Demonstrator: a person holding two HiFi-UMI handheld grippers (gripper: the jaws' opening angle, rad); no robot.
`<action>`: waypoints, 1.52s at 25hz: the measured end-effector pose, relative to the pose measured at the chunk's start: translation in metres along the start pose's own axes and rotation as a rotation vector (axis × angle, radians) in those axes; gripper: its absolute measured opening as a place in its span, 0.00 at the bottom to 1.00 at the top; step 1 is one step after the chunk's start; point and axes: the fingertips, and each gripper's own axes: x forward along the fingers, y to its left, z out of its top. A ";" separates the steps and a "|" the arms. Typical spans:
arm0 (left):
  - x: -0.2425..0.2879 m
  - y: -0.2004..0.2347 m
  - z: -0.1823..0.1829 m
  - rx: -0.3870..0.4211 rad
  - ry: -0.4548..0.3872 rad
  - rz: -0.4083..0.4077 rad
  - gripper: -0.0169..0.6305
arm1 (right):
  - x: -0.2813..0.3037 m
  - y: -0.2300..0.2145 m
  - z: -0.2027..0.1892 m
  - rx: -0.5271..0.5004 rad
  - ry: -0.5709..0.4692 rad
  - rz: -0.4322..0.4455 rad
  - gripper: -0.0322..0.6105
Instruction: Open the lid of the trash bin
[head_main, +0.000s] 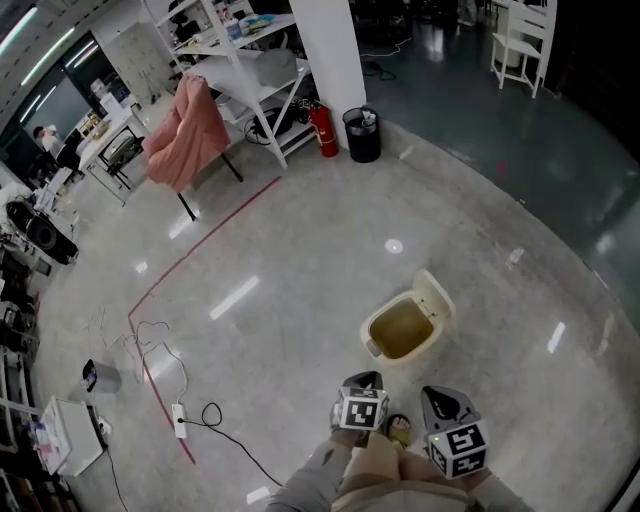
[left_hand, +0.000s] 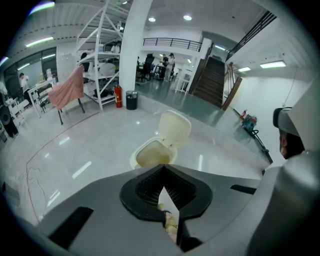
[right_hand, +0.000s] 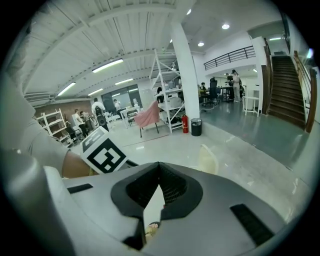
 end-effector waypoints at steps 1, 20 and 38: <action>-0.010 -0.008 0.000 0.008 -0.008 -0.013 0.03 | -0.005 0.002 0.004 -0.002 -0.008 0.002 0.05; -0.154 -0.067 0.061 0.004 -0.281 -0.114 0.03 | -0.047 0.024 0.043 -0.091 -0.128 0.084 0.05; -0.186 -0.073 0.072 -0.009 -0.389 -0.126 0.03 | -0.052 0.019 0.058 -0.105 -0.167 0.078 0.05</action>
